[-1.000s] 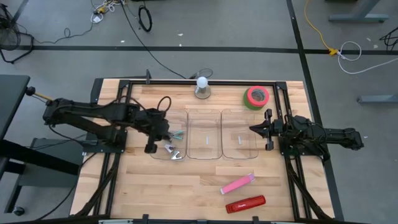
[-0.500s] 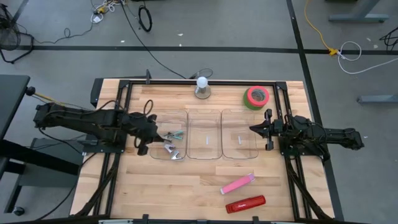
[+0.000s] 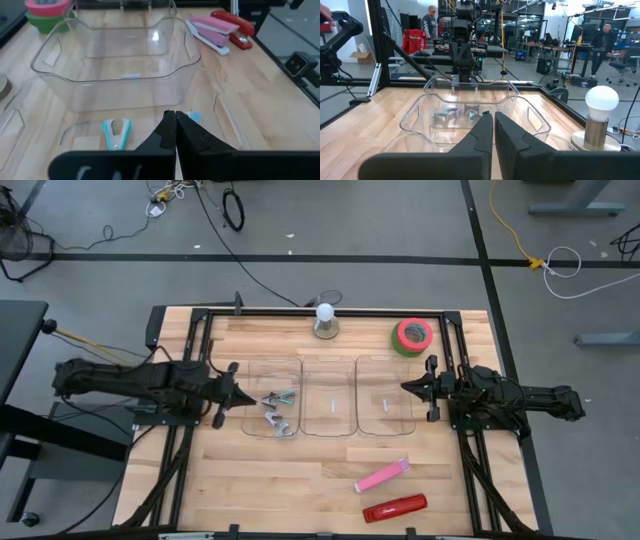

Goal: Pick and place Stapler, Stapler remover, tape
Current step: Put the pink tape into the middle transparent bin

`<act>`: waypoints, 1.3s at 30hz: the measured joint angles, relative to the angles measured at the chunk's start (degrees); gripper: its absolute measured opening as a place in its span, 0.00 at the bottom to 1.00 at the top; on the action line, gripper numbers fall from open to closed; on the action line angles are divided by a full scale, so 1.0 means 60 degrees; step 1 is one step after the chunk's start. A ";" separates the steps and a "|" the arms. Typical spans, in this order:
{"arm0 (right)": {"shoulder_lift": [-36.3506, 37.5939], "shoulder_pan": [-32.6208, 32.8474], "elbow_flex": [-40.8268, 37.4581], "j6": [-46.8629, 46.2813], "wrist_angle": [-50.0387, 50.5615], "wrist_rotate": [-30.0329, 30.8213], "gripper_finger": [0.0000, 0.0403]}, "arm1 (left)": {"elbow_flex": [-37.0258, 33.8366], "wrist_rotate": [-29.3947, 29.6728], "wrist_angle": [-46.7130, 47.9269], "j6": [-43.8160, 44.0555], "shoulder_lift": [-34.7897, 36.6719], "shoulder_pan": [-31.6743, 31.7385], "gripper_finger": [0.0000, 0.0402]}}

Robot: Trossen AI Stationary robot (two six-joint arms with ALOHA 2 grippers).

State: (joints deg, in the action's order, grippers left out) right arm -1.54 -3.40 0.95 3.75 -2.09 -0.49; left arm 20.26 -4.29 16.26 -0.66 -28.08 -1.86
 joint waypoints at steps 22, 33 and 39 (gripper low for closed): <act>0.0000 0.0000 0.0000 -0.0002 0.0000 0.0000 0.05 | -0.2054 0.0011 -0.3217 0.0250 0.2226 0.0031 0.00; 0.0000 0.0003 -0.0004 0.0000 0.0000 0.0003 0.05 | -0.2664 0.0280 -0.3249 0.0400 0.3175 0.0031 0.00; 0.0002 0.0001 -0.0004 -0.0001 0.0002 0.0000 0.05 | -0.2979 0.0282 -0.3217 0.0509 0.3778 0.0031 0.00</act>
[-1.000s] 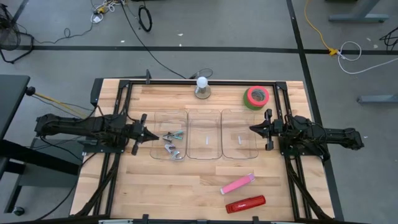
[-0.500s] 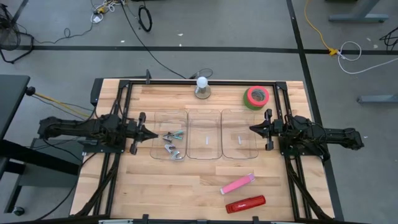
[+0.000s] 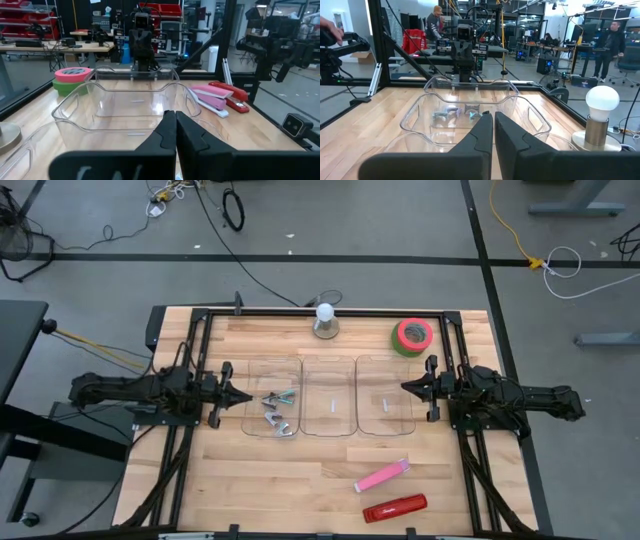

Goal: Pick and place Stapler, Stapler remover, tape
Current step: Put the pink tape into the middle transparent bin

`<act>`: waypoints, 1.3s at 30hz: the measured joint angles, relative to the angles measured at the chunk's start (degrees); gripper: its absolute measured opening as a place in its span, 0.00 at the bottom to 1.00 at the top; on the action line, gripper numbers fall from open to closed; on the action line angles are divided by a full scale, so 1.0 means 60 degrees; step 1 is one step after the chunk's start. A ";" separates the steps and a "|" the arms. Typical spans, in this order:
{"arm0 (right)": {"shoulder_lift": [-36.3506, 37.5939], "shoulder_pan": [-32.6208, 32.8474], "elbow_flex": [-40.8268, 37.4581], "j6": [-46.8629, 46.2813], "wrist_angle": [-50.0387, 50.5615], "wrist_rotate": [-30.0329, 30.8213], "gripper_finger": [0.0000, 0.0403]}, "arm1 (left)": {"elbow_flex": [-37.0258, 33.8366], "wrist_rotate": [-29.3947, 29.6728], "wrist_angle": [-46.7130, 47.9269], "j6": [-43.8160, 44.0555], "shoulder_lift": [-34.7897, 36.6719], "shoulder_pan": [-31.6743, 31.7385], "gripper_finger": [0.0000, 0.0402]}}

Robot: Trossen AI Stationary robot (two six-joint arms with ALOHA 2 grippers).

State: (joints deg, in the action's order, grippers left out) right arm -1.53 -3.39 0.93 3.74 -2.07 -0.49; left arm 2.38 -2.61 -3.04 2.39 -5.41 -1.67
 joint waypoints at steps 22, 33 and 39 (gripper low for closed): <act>0.0001 0.0002 -0.0007 0.0001 0.0001 0.0000 0.05 | -0.0308 0.0085 0.0367 0.0243 0.0899 -0.0004 0.01; 0.0001 0.0002 -0.0007 -0.0002 0.0001 0.0003 0.05 | -0.0326 0.0051 0.0145 0.0240 0.0844 -0.0004 0.07; 0.0001 -0.0001 -0.0007 -0.0002 0.0001 0.0000 0.05 | -0.0326 0.0046 0.0118 0.0239 0.0841 -0.0002 0.06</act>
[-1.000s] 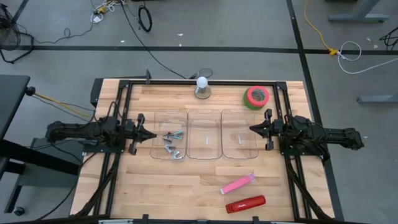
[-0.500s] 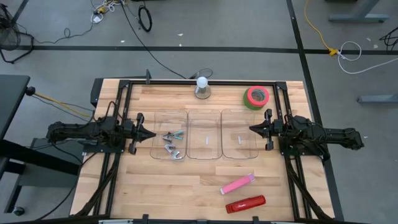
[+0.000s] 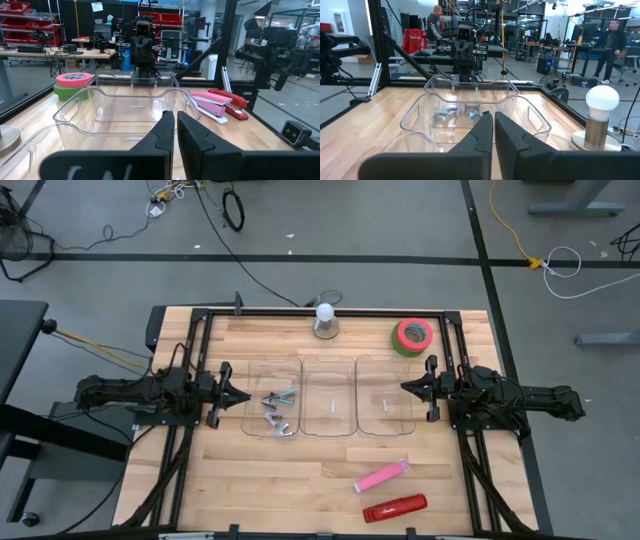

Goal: Pick and place Stapler, Stapler remover, tape
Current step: Put the pink tape into the middle transparent bin

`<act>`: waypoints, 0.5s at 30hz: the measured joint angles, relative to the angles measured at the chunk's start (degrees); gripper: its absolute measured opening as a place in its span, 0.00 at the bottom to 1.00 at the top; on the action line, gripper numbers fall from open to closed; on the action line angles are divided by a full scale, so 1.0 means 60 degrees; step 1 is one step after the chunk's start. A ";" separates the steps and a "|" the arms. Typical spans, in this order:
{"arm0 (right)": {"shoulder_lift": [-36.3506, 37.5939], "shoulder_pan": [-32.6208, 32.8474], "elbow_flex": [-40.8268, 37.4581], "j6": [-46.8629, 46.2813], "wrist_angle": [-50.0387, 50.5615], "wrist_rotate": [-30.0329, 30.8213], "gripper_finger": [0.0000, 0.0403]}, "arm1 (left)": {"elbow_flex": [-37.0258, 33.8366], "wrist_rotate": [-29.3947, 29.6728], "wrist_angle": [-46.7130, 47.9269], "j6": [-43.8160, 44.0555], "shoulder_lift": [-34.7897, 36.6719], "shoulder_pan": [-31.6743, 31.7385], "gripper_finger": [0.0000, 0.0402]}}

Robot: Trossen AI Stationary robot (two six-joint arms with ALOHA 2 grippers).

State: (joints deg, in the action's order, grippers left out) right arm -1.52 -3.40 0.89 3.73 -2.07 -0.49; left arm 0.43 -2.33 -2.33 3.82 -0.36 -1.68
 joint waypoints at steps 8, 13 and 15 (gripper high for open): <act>0.0000 0.0003 0.0000 0.0000 -0.0002 0.0000 0.05 | 0.0000 0.0007 -0.0047 0.0001 0.0000 -0.0002 0.06; 0.0000 0.0001 0.0000 0.0003 -0.0002 0.0002 0.05 | -0.0004 0.0014 -0.0055 -0.0002 0.0000 -0.0001 0.06; 0.0000 0.0002 0.0000 0.0002 -0.0001 0.0000 0.05 | -0.0004 0.0018 -0.0057 -0.0005 0.0000 -0.0002 0.06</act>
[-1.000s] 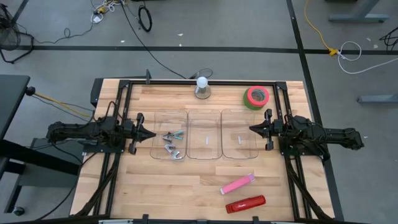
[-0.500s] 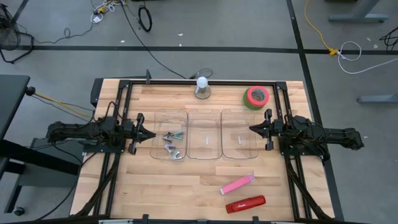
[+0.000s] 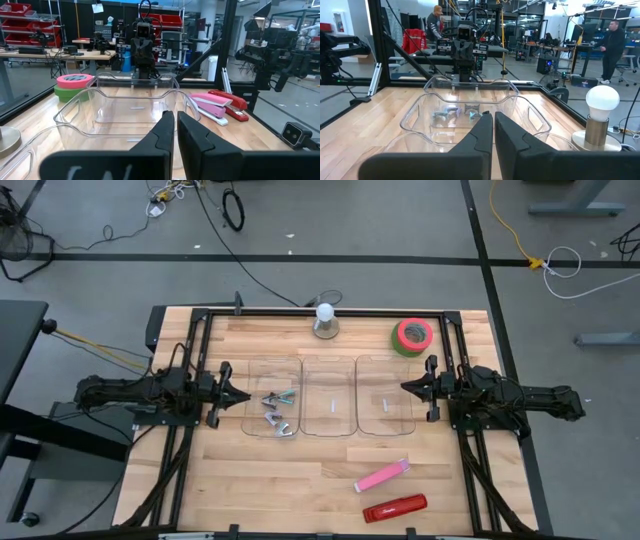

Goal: Pick and place Stapler, Stapler remover, tape
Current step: Put the pink tape into the middle transparent bin

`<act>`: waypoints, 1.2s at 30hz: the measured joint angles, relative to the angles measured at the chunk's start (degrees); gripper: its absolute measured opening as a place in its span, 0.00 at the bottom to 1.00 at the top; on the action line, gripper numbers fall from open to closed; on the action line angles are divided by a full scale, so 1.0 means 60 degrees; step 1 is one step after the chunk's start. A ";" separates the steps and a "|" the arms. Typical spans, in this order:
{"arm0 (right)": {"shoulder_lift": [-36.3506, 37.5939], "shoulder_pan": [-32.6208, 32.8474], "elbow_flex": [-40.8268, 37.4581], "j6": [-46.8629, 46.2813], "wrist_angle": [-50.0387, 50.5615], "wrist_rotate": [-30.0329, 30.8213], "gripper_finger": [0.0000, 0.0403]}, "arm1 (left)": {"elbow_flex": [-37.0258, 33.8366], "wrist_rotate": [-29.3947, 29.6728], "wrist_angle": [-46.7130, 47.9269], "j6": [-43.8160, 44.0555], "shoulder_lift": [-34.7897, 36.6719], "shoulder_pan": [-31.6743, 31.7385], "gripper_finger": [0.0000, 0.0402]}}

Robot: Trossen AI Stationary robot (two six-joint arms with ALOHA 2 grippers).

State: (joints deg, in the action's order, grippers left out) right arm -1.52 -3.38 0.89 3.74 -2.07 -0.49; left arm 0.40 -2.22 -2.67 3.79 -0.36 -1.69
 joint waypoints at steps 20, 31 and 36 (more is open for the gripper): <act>0.0000 0.0000 0.0000 0.0000 0.0000 0.0001 0.05 | 0.0000 0.0007 -0.0027 0.0000 0.0000 0.0002 0.06; 0.0000 0.0000 0.0000 0.0000 -0.0477 0.0003 0.05 | 0.0000 0.0004 -0.0027 0.0004 0.0000 0.0000 0.06; 0.0000 0.0001 0.0000 -0.0003 -0.1221 0.0004 0.05 | 0.0000 0.0004 -0.0027 0.0003 0.0000 0.0000 0.06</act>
State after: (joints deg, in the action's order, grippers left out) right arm -1.52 -3.38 0.89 3.73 -9.40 -0.47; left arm 0.40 -2.20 -2.83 3.81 -0.36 -1.69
